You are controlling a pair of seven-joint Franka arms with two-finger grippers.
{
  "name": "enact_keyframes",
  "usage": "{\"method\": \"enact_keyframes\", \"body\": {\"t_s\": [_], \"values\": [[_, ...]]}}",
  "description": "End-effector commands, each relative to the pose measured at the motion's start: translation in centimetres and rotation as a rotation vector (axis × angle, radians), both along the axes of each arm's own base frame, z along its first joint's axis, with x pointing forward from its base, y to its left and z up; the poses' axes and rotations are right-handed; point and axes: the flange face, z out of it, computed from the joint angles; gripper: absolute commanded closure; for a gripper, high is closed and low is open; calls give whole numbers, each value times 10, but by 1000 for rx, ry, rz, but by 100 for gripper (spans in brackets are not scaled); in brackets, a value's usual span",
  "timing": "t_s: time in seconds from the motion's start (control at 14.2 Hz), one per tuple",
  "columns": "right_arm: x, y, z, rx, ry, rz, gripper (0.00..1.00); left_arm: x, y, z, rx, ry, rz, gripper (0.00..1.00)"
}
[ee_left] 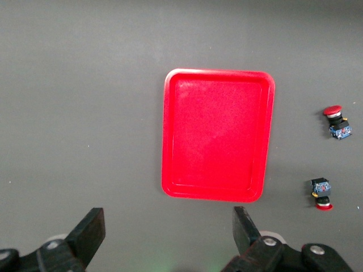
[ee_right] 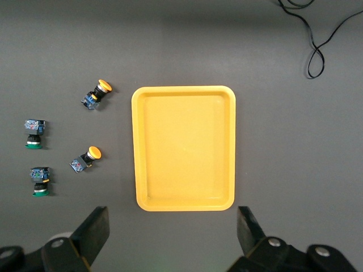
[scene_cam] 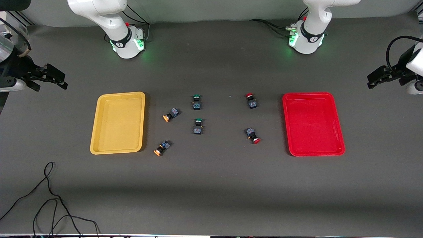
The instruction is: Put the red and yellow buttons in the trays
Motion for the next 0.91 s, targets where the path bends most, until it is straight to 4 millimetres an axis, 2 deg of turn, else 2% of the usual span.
{"method": "enact_keyframes", "body": {"t_s": [0.0, 0.07, 0.21, 0.28, 0.35, 0.42, 0.56, 0.7, 0.84], "values": [[6, 1, 0, -17, 13, 21, 0, -4, -1, 6, -5, 29, -9, 0], [9, 1, -8, -18, 31, 13, 0, -4, -1, 6, -4, 27, -9, 0], [30, 7, -42, -18, 91, 9, 0, -5, -2, 5, -5, 36, -8, 0], [42, 14, -64, -6, 119, -32, 0, -6, -13, 1, -7, 60, -13, 0], [52, 36, -86, 19, 144, -81, 0, -6, -36, -5, -15, 80, -47, 0], [58, 63, -107, 41, 155, -131, 0, -2, -70, -20, -8, 102, -67, 0], [61, 124, -159, 38, 162, -238, 0, 10, -135, -60, 19, 126, -7, 0], [55, 168, -223, 50, 143, -353, 0, 17, -195, -107, 17, 121, -15, 0], [42, 212, -290, 75, 136, -471, 0, 13, -251, -173, 4, 107, 50, 0]]}}
